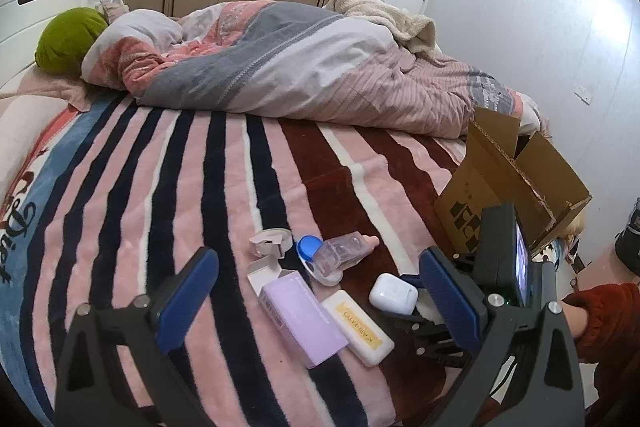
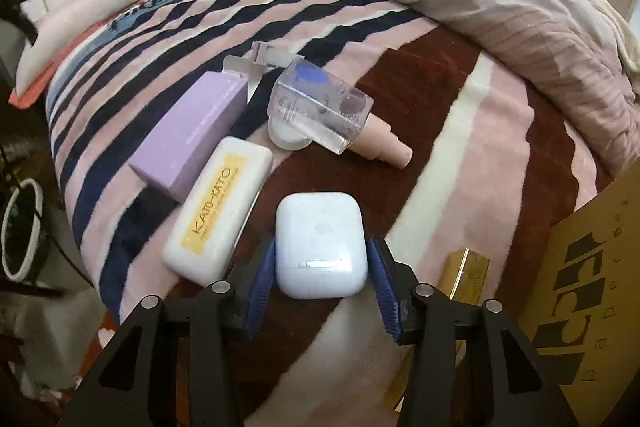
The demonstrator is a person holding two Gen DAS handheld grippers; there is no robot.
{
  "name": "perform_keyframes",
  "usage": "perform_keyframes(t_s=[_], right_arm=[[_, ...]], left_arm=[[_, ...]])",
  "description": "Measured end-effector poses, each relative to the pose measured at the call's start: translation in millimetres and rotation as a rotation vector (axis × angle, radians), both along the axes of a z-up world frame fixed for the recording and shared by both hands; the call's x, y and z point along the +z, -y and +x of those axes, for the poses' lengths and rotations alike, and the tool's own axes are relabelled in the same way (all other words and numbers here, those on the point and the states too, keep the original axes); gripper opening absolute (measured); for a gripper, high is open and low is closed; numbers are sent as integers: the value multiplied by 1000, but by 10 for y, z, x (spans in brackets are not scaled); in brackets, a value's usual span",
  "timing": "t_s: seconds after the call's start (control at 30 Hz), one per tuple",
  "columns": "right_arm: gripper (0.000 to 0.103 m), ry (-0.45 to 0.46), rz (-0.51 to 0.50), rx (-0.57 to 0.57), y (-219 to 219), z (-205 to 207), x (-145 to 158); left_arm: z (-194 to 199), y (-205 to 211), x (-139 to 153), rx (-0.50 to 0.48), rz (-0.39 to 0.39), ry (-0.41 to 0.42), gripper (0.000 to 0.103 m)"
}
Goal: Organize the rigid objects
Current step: 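Carry the white earbud case into the box and open the right gripper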
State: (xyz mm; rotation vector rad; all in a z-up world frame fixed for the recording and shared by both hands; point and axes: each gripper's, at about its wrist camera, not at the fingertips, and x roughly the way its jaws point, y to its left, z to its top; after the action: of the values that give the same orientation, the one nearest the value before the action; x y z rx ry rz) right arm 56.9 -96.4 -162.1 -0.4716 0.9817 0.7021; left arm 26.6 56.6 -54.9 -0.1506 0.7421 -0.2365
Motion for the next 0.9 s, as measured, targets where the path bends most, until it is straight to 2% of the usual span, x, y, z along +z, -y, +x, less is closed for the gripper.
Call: perform_keyframes(t_s=[0.1,0.23,0.37,0.47,0.53,0.6,0.7,0.73,0.9], right_arm=[[39,5,19,-8,9,-1,29],[39,112,25,45,-26,-148,236],[39,152,144,105,-46,-317,708],[39,216,211,146,-69,-427,1092],[39,252,245,159,-20,-470,1326],[39,273,265,156,41,-475,1471],[39,316,283,136,241,-477,1645],[39,325,284,127,290,-483,1675],[39,347,290,23,861,-344,1788]], left_arm=[[24,26,-34,-9,-6,-12,100],[6,69,-44,-43,-24,-23,100],[4,162,45,-106,-87,-24,100],[-15,272,169,-158,-123,-6,98],[-30,387,301,-207,-150,17,87],[-14,497,413,-234,-166,29,63],[53,761,582,-298,-167,61,44],[80,852,626,-320,-169,65,41],[325,1475,773,-407,-118,74,41]])
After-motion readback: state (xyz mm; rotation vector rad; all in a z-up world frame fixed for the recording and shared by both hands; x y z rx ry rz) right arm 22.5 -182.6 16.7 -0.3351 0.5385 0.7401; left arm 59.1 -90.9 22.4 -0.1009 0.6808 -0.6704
